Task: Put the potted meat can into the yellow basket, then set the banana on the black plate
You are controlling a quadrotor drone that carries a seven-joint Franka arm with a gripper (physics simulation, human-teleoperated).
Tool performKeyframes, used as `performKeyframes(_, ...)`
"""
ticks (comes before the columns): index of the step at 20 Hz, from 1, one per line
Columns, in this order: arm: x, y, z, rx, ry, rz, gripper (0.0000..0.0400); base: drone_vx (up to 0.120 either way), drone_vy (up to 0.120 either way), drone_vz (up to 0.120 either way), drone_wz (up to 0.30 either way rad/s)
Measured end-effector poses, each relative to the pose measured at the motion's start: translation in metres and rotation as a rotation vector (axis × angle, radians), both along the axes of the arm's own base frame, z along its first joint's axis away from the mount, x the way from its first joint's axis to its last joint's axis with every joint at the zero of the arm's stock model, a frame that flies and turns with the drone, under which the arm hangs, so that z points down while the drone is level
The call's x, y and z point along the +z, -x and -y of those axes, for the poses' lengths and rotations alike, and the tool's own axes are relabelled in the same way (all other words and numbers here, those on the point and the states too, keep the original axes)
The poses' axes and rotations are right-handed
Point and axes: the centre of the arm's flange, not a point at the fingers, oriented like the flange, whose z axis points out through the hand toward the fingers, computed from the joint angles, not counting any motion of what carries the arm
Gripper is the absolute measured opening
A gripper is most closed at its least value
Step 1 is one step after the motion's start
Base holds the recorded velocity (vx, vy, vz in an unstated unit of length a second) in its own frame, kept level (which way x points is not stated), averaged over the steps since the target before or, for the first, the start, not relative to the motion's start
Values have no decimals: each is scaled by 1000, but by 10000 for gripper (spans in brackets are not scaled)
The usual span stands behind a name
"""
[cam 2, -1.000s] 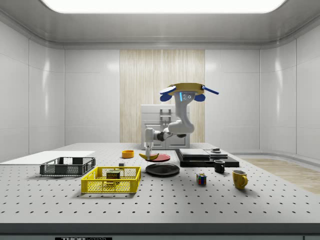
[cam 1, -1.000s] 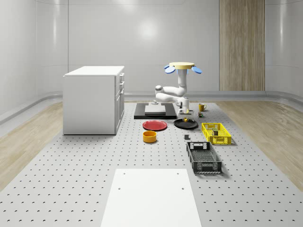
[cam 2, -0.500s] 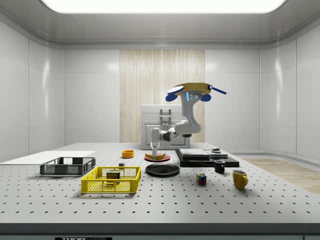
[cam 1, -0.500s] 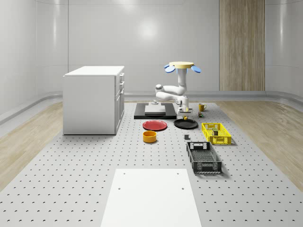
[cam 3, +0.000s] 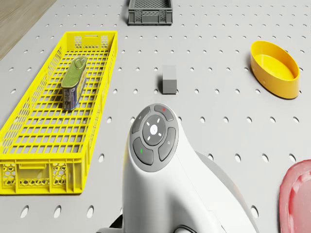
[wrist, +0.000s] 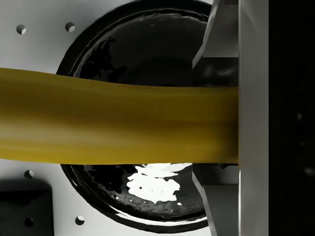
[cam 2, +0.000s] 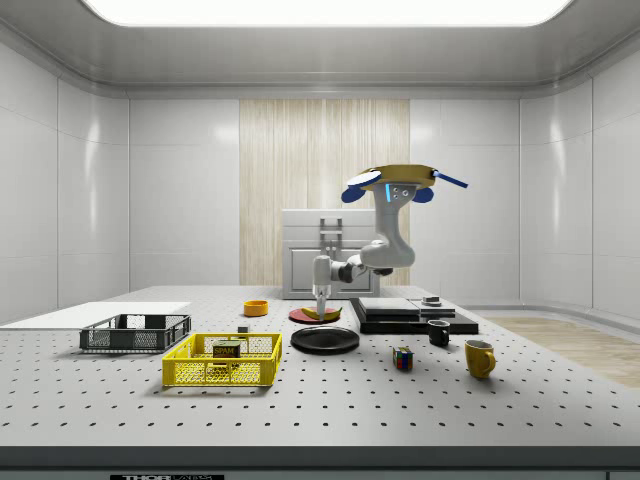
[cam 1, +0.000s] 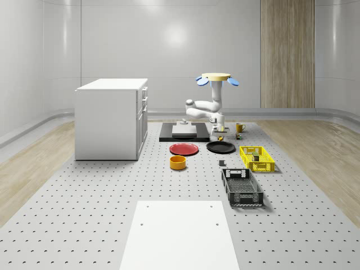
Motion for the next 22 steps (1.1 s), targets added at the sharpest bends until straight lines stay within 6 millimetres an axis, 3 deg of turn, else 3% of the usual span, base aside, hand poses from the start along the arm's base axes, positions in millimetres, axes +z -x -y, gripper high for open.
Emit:
performKeyframes(19,70,0,0,-5,0,0,195,0,0,0,0)
performKeyframes(22,75,0,0,-24,-2,1,294,0,0,0,0)
